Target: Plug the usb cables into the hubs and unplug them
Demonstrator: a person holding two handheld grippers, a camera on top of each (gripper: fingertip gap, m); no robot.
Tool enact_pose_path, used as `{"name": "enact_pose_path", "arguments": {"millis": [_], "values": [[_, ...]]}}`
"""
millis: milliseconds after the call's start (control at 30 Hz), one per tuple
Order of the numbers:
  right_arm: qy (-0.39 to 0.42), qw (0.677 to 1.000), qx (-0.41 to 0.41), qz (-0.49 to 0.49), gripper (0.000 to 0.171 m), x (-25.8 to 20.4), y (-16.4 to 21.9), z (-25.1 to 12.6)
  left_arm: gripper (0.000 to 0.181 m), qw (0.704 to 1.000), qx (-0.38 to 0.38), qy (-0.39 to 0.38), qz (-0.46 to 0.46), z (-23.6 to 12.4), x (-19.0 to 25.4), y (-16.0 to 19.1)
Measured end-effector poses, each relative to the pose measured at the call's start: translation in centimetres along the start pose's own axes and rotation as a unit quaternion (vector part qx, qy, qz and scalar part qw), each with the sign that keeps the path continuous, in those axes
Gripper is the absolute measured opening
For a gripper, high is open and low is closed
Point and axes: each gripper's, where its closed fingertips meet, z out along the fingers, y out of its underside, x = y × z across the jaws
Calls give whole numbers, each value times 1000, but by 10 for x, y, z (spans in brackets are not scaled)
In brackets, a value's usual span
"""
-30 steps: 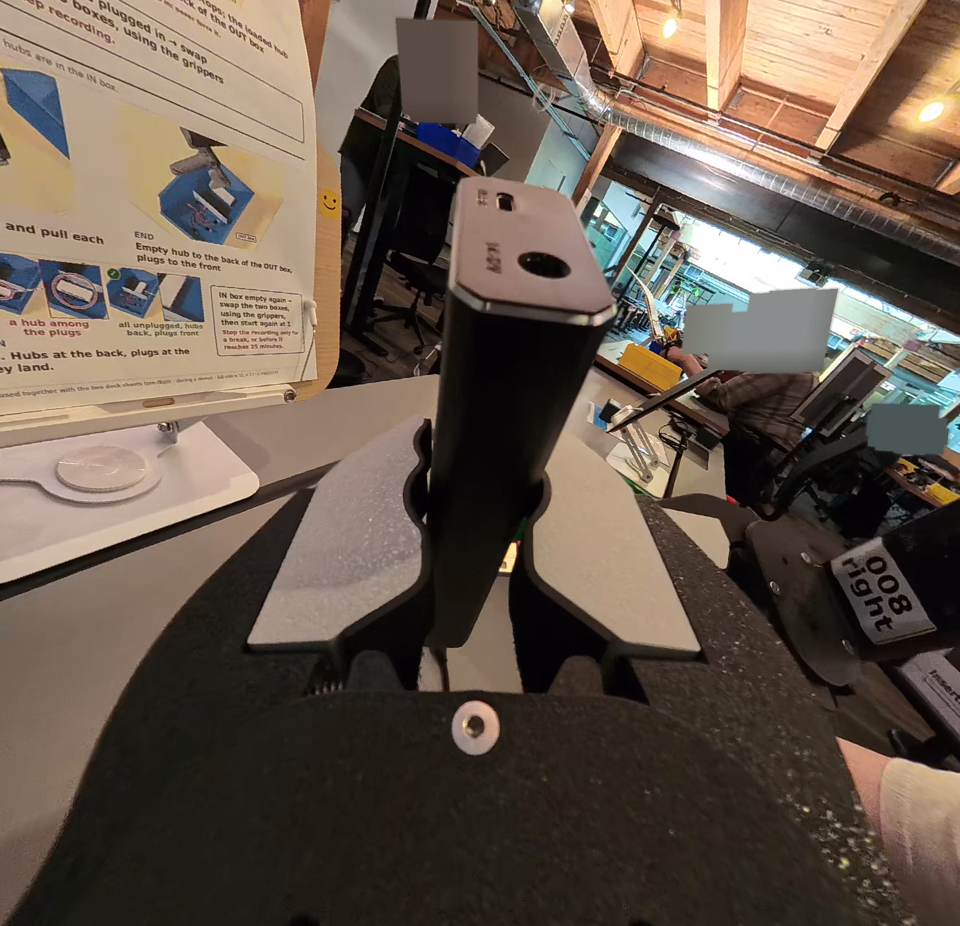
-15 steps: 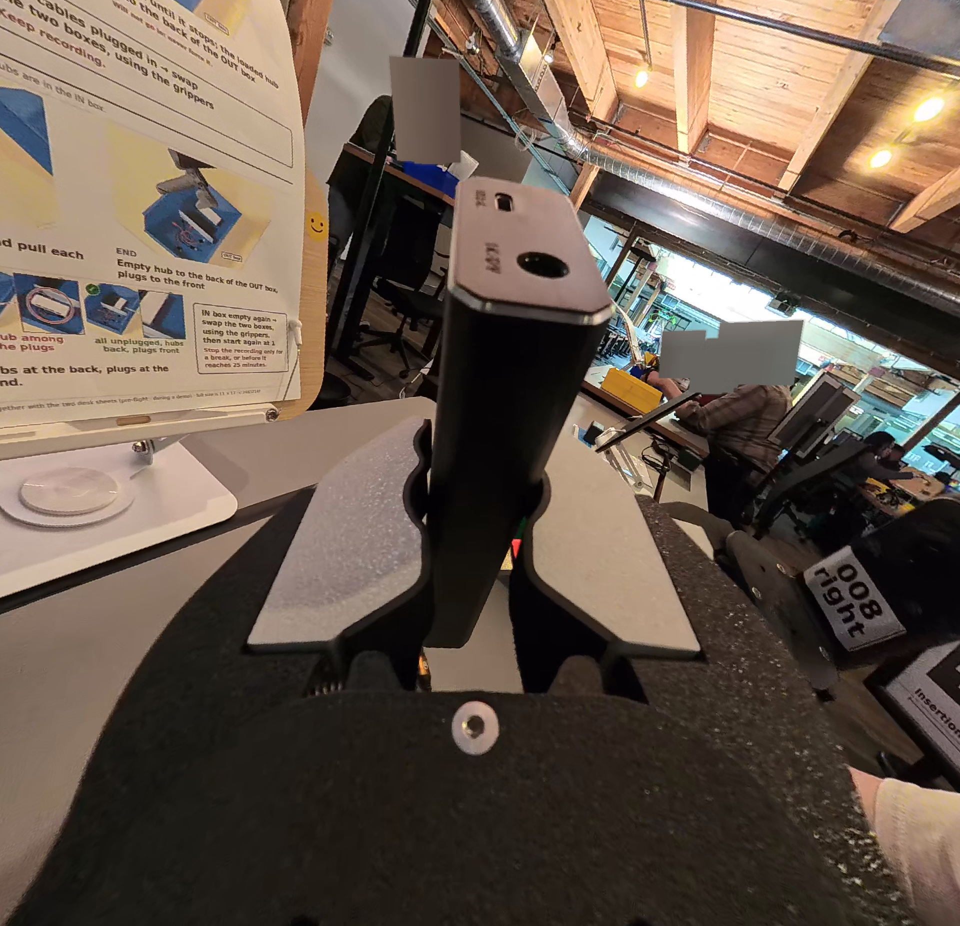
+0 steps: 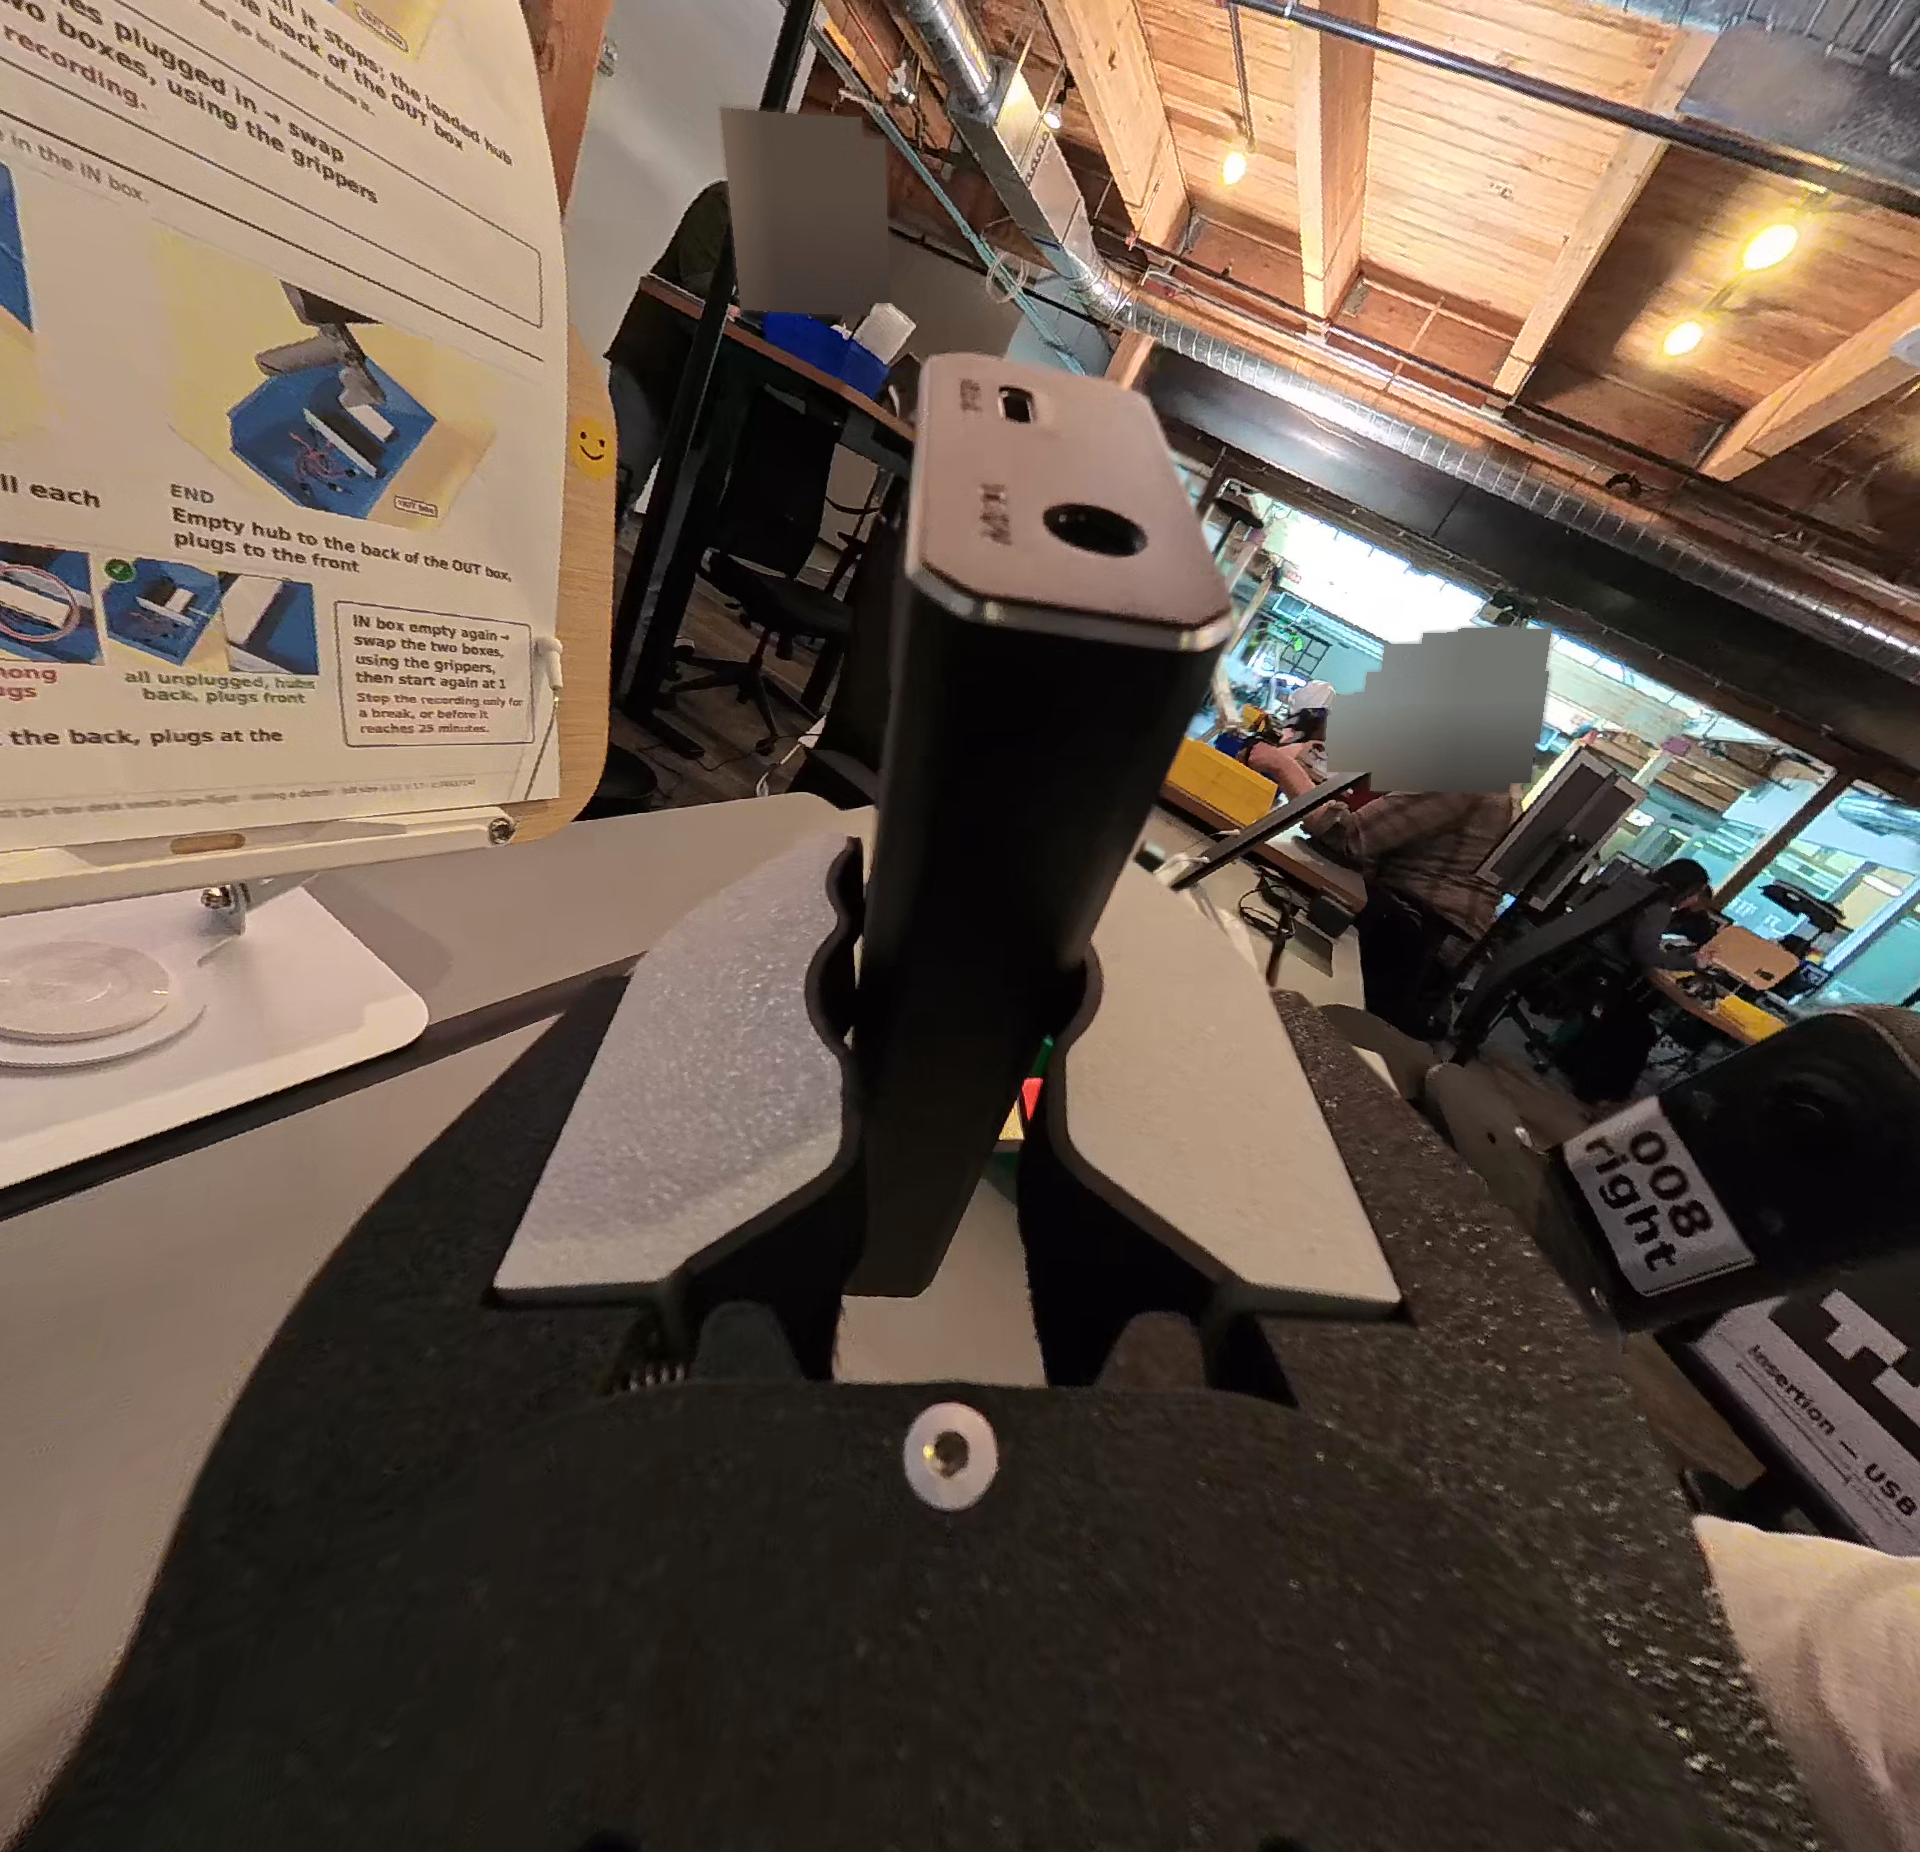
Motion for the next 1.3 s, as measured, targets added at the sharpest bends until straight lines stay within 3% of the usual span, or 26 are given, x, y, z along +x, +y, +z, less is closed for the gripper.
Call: {"name": "enact_pose_path", "arguments": {"millis": [33, 200, 467, 1000, 1300], "values": [[3, 1000, 2, -3, 7, 0, -1, 0, 32, 1000, 3, 6, -8, 0, 0, 0], [14, 1000, 7, -26, 7, 1, 0, 0, 32, 999, 21, 21, -34, 1, 0, -1], [16, 999, 12, -40, 7, 3, 0, -1, 34, 1000, 18, 8, 16, 5, 8, 1], [31, 996, 37, -80, 8, 1, 1, 0, 36, 998, 50, 30, -20, 2, 14, -4], [38, 993, 50, -96, 7, 2, 2, -1, 36, 998, 50, 21, 9, 3, 18, -2]]}}
